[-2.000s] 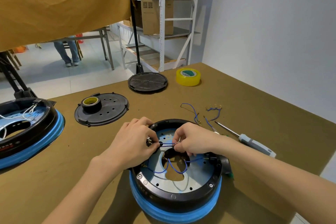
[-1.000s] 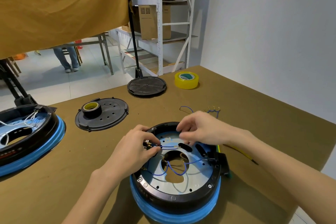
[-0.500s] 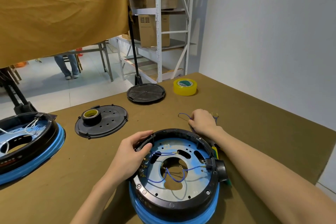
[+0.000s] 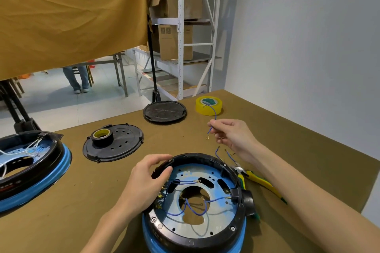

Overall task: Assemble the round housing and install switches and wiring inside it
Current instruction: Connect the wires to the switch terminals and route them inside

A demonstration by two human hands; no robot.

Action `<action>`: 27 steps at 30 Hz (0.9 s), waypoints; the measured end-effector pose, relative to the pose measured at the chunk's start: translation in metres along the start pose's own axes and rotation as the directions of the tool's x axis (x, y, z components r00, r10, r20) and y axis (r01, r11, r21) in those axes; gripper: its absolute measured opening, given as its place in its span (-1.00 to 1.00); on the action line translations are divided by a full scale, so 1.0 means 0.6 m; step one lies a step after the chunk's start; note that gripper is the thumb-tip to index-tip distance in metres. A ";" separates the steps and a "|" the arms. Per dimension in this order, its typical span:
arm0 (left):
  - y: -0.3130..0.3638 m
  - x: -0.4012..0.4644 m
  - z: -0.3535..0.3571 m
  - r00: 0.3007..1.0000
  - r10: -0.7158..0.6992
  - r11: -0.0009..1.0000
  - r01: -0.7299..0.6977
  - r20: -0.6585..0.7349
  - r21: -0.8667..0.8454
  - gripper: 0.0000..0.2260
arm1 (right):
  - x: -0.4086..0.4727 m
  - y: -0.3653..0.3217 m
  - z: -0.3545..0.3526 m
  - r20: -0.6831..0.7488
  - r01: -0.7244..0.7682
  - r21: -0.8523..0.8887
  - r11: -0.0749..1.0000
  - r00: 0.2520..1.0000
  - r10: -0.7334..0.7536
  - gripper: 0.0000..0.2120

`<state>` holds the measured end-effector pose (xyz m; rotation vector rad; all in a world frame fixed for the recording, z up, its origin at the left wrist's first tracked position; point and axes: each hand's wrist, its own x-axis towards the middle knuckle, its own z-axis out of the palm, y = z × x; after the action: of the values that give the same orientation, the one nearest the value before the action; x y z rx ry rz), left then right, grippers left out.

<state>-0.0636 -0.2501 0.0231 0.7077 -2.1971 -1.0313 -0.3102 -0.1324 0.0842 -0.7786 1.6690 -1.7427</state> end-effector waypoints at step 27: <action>0.050 -0.005 -0.055 0.948 0.318 0.868 -0.298 0.015 0.396 -0.94 | -0.043 -0.047 0.022 0.020 0.092 0.174 0.980 0.995 -0.097 -0.71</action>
<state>-0.0442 -0.2477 0.0632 0.5157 -2.4001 -0.4057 -0.2839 -0.1203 0.1123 -0.8088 1.4600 -1.9038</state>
